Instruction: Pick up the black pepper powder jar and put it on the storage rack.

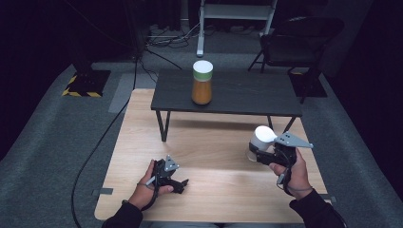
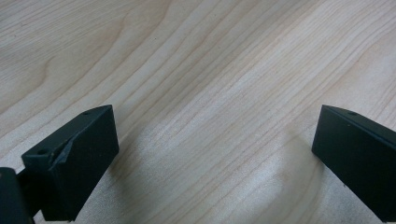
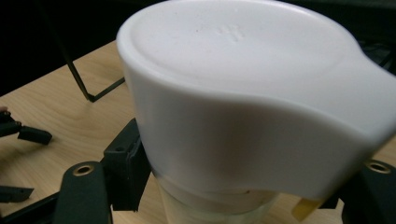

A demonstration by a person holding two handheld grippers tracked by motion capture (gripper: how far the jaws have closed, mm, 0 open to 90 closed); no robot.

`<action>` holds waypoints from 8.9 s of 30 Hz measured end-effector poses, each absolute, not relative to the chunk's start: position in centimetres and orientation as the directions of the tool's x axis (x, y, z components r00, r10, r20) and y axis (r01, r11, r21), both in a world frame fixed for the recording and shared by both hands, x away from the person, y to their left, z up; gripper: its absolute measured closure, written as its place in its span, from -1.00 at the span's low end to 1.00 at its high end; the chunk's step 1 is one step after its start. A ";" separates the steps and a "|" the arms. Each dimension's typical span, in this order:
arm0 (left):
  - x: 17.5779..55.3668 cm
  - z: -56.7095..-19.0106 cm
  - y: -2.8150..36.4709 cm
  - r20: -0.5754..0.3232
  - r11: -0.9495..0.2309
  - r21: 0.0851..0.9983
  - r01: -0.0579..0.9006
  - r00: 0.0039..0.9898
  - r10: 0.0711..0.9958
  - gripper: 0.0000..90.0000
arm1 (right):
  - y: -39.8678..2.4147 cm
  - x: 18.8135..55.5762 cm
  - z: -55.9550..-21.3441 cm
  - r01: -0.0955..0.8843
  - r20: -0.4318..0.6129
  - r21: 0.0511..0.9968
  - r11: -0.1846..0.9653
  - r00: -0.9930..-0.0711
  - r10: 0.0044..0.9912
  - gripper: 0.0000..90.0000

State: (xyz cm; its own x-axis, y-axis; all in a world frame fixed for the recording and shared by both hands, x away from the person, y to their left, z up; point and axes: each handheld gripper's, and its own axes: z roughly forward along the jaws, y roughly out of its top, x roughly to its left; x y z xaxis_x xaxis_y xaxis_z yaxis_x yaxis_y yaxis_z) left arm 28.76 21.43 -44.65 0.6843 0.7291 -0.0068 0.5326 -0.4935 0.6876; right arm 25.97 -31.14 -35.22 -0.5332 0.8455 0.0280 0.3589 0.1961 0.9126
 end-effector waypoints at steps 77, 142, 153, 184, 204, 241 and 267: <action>28.8 -44.7 21.5 -0.008 -0.494 0.688 0.532 0.686 0.727 -0.99 | -27.1 34.6 -23.7 0.265 -0.088 0.945 0.190 -0.354 0.931 -0.32; 28.8 -44.6 21.5 -0.007 -0.499 0.687 0.528 0.692 0.722 -0.99 | -26.4 35.0 -25.6 0.265 -0.136 0.934 0.241 -0.362 0.922 -0.90; 28.8 -44.6 21.5 -0.007 -0.499 0.687 0.528 0.691 0.722 -0.99 | -26.2 33.1 -26.7 0.216 -0.194 0.937 0.276 -0.334 0.922 -0.91; 28.8 -44.6 21.5 -0.007 -0.499 0.688 0.528 0.691 0.722 -0.99 | -27.0 26.6 -32.8 -0.031 -0.377 0.915 0.401 -0.418 0.827 -0.94; 28.8 -44.7 21.5 -0.008 -0.498 0.688 0.528 0.691 0.723 -0.99 | -27.2 23.8 -38.7 -0.062 -0.437 0.882 0.467 -0.477 0.763 -0.97; 28.8 -44.7 21.5 -0.009 -0.496 0.688 0.529 0.690 0.723 -0.99 | -28.0 23.2 -45.9 0.153 -0.413 0.777 0.611 -0.607 0.678 -0.97; 28.9 -44.7 21.5 -0.009 -0.499 0.688 0.527 0.694 0.720 -0.99 | -30.3 24.7 -46.1 0.300 -0.284 0.751 0.588 -0.657 0.698 -0.96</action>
